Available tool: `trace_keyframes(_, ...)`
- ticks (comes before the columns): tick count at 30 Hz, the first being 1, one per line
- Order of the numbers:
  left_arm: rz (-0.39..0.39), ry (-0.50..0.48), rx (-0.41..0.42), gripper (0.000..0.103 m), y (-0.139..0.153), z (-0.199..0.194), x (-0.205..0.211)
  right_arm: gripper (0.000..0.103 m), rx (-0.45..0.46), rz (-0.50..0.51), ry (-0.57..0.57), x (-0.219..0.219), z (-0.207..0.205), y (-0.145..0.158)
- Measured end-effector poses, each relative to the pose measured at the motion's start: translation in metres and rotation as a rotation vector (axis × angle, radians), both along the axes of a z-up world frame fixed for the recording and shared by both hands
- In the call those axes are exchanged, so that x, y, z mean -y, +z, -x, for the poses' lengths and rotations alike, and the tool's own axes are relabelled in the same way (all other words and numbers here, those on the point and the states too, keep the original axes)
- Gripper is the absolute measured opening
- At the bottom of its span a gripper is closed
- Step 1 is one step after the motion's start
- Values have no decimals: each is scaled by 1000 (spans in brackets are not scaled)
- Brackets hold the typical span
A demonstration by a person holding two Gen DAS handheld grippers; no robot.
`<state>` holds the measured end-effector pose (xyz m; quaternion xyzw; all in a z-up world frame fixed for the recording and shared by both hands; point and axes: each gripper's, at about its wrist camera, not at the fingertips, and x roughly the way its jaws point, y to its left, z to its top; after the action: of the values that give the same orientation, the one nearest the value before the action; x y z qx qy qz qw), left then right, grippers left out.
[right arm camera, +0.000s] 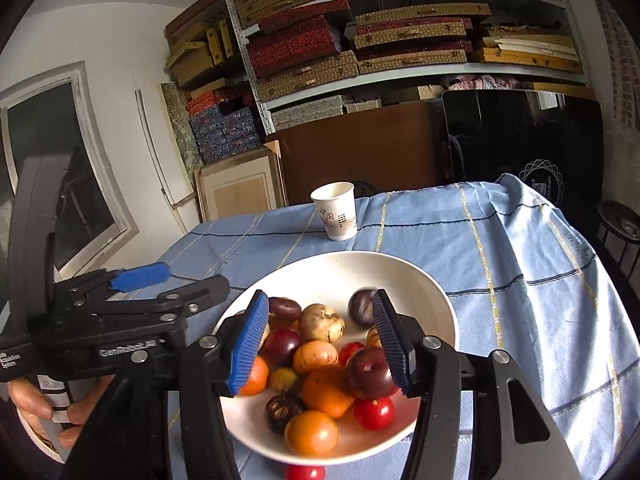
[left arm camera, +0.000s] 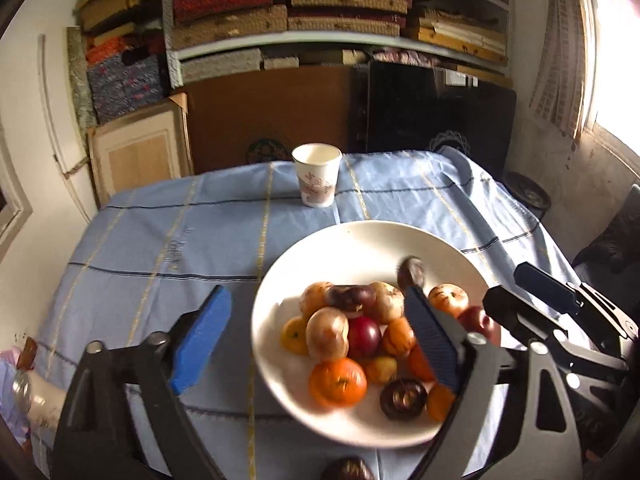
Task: Organize fruits
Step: 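Reach the right tool to the last red tomato and grasp it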
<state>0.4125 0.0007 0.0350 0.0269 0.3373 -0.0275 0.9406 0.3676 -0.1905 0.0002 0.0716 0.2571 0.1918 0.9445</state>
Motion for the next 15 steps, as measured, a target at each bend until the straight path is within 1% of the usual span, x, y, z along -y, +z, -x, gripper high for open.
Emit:
trace_keyframes(2,-11,8,18,90,4,17,-2,59,5,7,-2,1,11,1)
trace_keyframes(4,-3,14,28,95,5,40,-7,64,-7,1,-5,5,22,-3)
trace_keyframes(7,14,43,43,97,-4,71,-18,66,-45,-13,-12,12,33,-15)
trace_keyframes(10,15,80,32,98,-25,96,-31,66,-95,-33,-18,18,41,-31)
trace_keyframes(13,29,110,-23,98,-54,109,-43,67,-191,-98,-13,26,41,-54)
trace_keyframes(15,21,131,-64,98,-69,111,-52,67,-233,-91,-16,23,41,-65)
